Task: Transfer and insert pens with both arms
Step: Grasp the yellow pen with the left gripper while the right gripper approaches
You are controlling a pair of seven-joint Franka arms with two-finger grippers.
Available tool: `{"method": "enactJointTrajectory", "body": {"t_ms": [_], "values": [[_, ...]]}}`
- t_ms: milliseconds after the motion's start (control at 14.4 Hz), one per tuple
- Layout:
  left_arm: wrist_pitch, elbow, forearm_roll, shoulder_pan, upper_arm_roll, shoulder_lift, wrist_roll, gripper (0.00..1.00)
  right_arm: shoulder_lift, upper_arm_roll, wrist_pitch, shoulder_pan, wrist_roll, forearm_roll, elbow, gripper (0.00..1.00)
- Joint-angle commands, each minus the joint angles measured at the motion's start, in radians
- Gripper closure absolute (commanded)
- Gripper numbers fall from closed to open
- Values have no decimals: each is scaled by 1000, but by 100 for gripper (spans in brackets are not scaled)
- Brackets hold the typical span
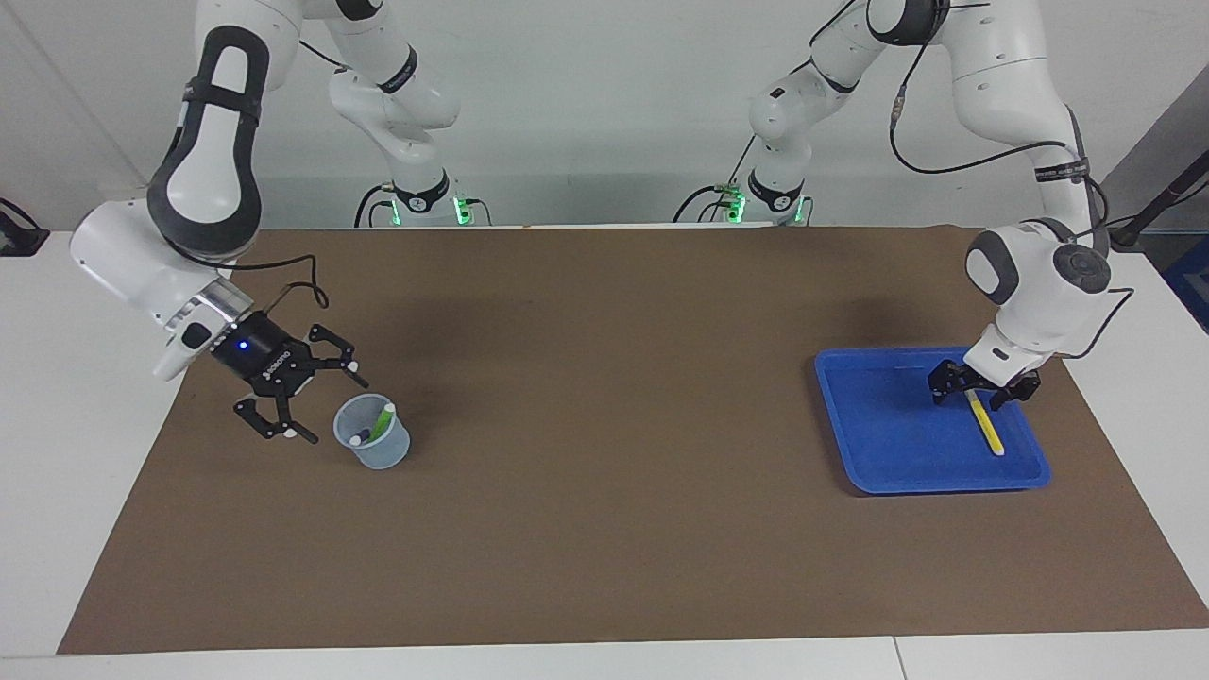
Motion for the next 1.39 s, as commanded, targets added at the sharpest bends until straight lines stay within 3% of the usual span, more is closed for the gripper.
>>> {"method": "enactJointTrajectory", "body": {"t_ms": [0, 208, 416, 694, 902, 1110, 1319], "values": [[34, -34, 20, 24, -5, -12, 3, 0, -47, 4, 27, 37, 291, -224, 13, 0], [33, -38, 20, 30, -5, -12, 3, 8, -107, 12, -1, 83, 645, -463, 16, 0], [28, -36, 20, 32, -3, -12, 3, 32, -151, 12, -83, 161, 929, -652, 17, 0], [23, -33, 20, 32, -3, -12, 3, 64, -174, 18, -127, 239, 1218, -645, 16, 0], [7, -22, 20, 32, -3, -10, 3, 86, -174, 41, -124, 299, 1322, -575, 17, 0], [-68, 34, 20, 22, -5, -5, 3, 100, -173, 53, -116, 319, 1392, -478, 37, 0], [-145, 88, 7, 9, -10, -4, -9, 100, -173, 53, -120, 319, 1447, -386, 68, 0]]}}
